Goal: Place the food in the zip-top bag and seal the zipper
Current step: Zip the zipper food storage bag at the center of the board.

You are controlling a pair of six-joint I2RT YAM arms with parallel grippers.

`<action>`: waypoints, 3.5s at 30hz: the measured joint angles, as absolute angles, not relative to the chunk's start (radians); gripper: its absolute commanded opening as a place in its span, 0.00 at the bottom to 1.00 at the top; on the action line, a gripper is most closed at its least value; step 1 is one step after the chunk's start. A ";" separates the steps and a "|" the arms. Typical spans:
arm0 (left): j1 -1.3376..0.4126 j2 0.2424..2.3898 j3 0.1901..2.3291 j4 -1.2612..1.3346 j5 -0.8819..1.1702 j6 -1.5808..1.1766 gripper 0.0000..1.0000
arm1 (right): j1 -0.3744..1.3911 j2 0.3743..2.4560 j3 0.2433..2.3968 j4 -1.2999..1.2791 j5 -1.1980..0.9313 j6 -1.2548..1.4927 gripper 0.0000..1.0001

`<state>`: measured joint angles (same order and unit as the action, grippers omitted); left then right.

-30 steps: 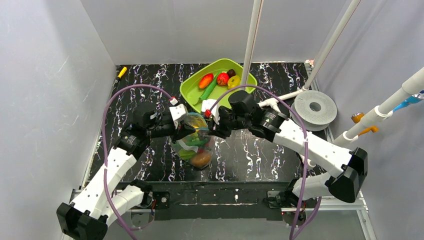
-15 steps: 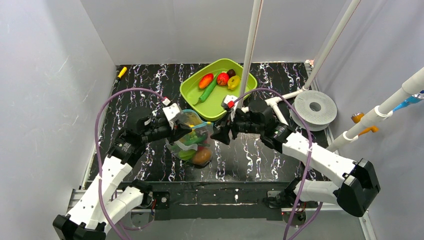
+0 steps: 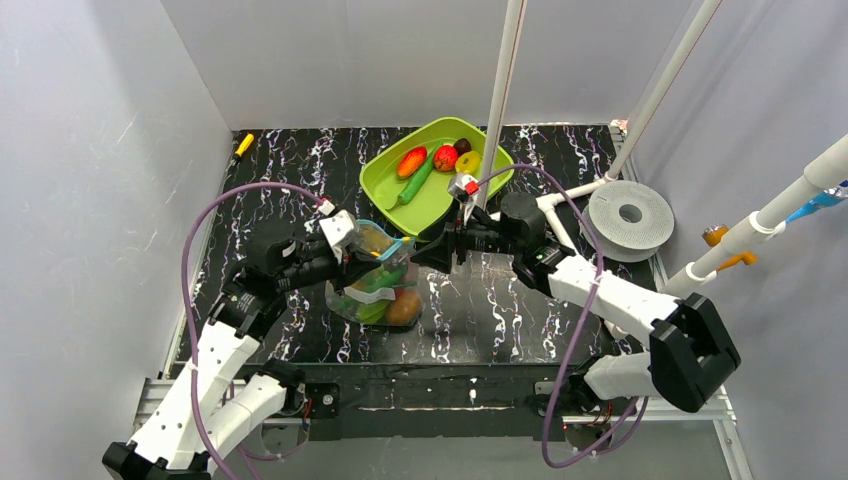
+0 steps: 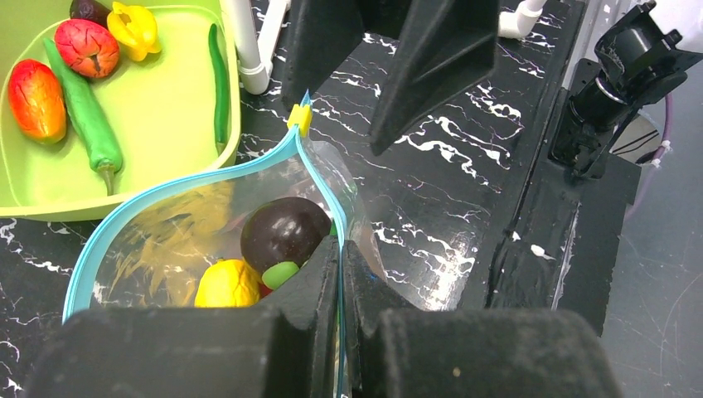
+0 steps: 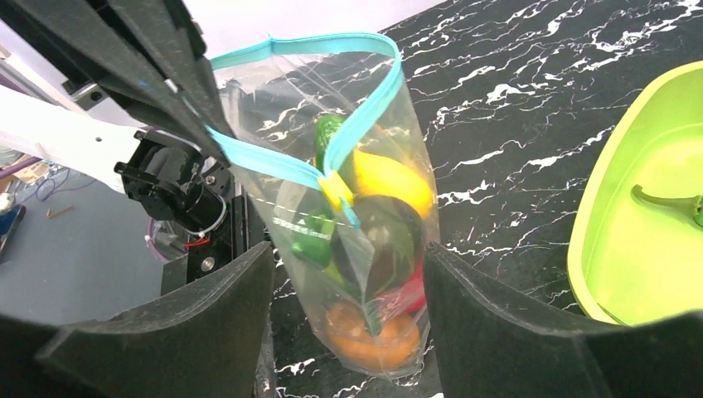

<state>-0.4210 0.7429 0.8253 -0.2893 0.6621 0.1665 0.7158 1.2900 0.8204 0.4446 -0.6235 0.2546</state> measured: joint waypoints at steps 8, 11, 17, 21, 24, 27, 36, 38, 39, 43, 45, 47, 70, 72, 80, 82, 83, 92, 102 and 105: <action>-0.421 0.727 0.825 -0.314 0.662 0.167 0.00 | 0.669 1.419 0.827 0.566 -0.725 0.312 0.73; -0.421 0.726 0.825 -0.317 0.663 0.168 0.00 | 0.668 1.456 0.843 0.586 -0.764 0.317 0.72; -0.421 0.726 0.825 -0.319 0.663 0.168 0.00 | 0.677 1.491 0.883 0.618 -0.834 0.319 0.51; -0.421 0.727 0.825 -0.323 0.663 0.171 0.00 | 0.693 1.510 0.915 0.638 -0.889 0.318 0.33; -0.421 0.727 0.826 -0.324 0.662 0.172 0.00 | 0.694 1.527 0.928 0.638 -0.905 0.318 0.34; -0.421 0.727 0.826 -0.327 0.662 0.172 0.00 | 0.694 1.533 0.930 0.630 -0.915 0.318 0.49; -0.421 0.727 0.827 -0.339 0.662 0.176 0.00 | 0.694 1.529 0.929 0.594 -0.910 0.279 0.44; -0.421 0.727 0.828 -0.341 0.662 0.178 0.00 | 0.694 1.525 0.929 0.583 -0.904 0.276 0.43; -0.421 0.727 0.829 -0.342 0.662 0.179 0.00 | 0.694 1.523 0.929 0.578 -0.900 0.273 0.42; -0.421 0.727 0.830 -0.345 0.662 0.182 0.00 | 0.694 1.513 0.929 0.570 -0.889 0.255 0.30; -0.421 0.727 0.830 -0.345 0.662 0.182 0.00 | 0.694 1.509 0.929 0.563 -0.885 0.247 0.21; -0.421 0.725 0.830 -0.346 0.662 0.183 0.00 | 0.694 1.504 0.929 0.553 -0.884 0.239 0.20; -0.421 0.714 0.838 -0.376 0.661 0.186 0.00 | 0.694 1.480 0.926 0.519 -0.899 0.236 0.18; -0.421 0.714 0.838 -0.378 0.661 0.186 0.00 | 0.694 1.480 0.926 0.520 -0.904 0.237 0.15; -0.421 0.733 0.863 -0.386 0.662 0.175 0.47 | 0.694 1.480 0.942 0.498 -0.931 0.249 0.01; -0.421 0.758 0.898 -0.396 0.662 0.172 0.53 | 0.694 1.481 0.965 0.462 -0.931 0.251 0.01; -0.421 0.774 0.919 -0.398 0.662 0.172 0.54 | 0.694 1.482 0.980 0.442 -0.931 0.252 0.01; -0.443 0.925 1.036 -0.331 0.675 0.191 0.54 | 0.694 1.482 1.021 0.317 -0.918 0.252 0.01; -0.449 1.094 1.037 -0.282 0.794 0.189 0.40 | 0.694 1.480 1.021 0.286 -0.908 0.250 0.01; -0.449 1.112 1.038 -0.276 0.805 0.190 0.36 | 0.694 1.480 1.025 0.282 -0.907 0.250 0.01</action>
<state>-0.4492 1.1118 1.0378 -0.2756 0.8055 0.1902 0.6941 1.4799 1.0252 0.2825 -0.9073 0.2501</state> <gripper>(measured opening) 0.397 0.027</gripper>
